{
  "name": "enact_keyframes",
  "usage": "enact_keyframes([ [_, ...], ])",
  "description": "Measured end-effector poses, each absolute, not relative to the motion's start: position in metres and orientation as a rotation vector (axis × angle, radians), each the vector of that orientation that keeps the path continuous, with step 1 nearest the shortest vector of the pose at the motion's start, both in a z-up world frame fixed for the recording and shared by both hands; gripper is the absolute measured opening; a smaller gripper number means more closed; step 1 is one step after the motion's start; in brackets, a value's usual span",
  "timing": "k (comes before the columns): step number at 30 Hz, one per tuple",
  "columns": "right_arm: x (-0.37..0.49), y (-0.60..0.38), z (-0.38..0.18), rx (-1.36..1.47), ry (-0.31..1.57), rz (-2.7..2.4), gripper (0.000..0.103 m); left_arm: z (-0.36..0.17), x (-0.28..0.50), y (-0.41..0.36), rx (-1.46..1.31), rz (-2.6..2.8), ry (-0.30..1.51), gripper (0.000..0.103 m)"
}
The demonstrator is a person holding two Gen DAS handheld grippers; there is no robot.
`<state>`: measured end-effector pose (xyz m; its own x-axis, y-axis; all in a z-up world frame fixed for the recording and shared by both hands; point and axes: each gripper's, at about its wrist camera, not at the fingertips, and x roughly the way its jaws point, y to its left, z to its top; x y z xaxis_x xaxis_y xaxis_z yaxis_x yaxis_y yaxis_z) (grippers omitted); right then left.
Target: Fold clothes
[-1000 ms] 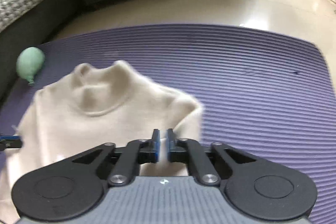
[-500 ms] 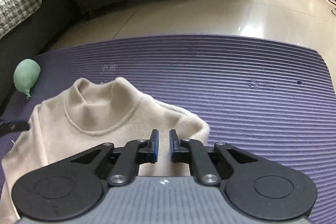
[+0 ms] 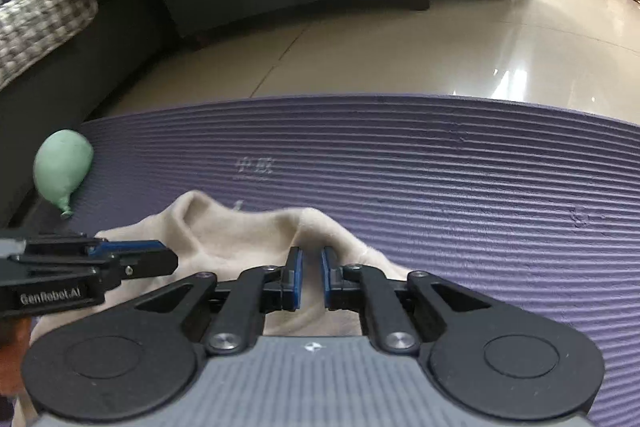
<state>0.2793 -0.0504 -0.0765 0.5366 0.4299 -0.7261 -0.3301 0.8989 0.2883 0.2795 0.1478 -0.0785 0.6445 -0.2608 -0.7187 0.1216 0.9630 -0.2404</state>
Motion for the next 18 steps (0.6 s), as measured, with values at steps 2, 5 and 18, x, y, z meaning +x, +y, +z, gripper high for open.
enact_keyframes([
  [2,0.284,-0.048,-0.077,0.116,0.889,0.440,0.005,-0.081,0.284,0.149,-0.182,-0.204,0.840,0.016],
  [5,0.290,-0.044,-0.078,0.116,0.885,0.423,0.004,-0.080,0.295,0.150,-0.185,-0.185,0.833,0.015],
  [18,0.255,-0.049,-0.056,0.075,0.913,0.485,0.021,-0.052,0.256,0.154,-0.137,-0.197,0.873,0.017],
])
